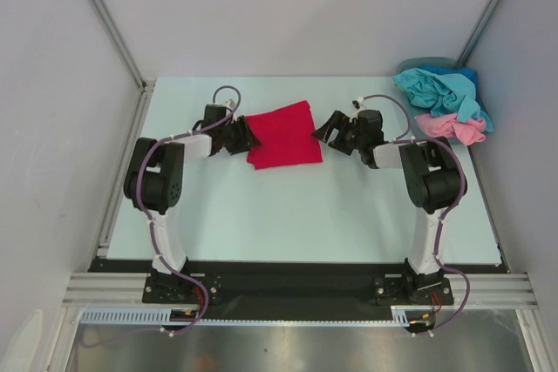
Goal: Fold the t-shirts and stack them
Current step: Neatly place the folded tshirt to the corner
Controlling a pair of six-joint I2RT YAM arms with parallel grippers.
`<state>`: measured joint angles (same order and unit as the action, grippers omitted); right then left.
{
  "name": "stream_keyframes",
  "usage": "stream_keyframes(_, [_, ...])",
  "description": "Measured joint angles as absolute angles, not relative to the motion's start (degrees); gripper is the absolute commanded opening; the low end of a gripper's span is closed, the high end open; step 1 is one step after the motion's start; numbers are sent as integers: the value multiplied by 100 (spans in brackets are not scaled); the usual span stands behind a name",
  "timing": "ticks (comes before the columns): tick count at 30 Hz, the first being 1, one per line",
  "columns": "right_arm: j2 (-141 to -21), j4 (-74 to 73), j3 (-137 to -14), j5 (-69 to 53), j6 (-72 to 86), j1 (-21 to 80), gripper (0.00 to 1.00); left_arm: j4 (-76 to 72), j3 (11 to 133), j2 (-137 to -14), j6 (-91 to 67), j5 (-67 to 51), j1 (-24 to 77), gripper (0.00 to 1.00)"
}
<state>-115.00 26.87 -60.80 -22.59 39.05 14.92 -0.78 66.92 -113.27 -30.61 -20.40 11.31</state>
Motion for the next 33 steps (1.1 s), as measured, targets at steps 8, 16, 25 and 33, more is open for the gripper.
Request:
stream_keyframes(8, [-11804, 2856, -6326, -2414, 4005, 1509, 94, -523, 6882, -11611, -3269, -2121, 1398, 54])
stream_keyframes(16, [-12374, 2908, -7067, -2561, 4097, 1881, 91, -537, 6879, -11614, -3297, -2119, 1398, 52])
stream_keyframes(25, [-12536, 2845, -7225, -2593, 4110, 2104, 27, -375, 6845, -11614, -3260, -2067, 1382, 9])
stream_keyframes(33, [-12538, 2679, -7196, -2515, 4025, 2069, 0, -167, 6849, -11504, -3236, -1791, 1389, 0])
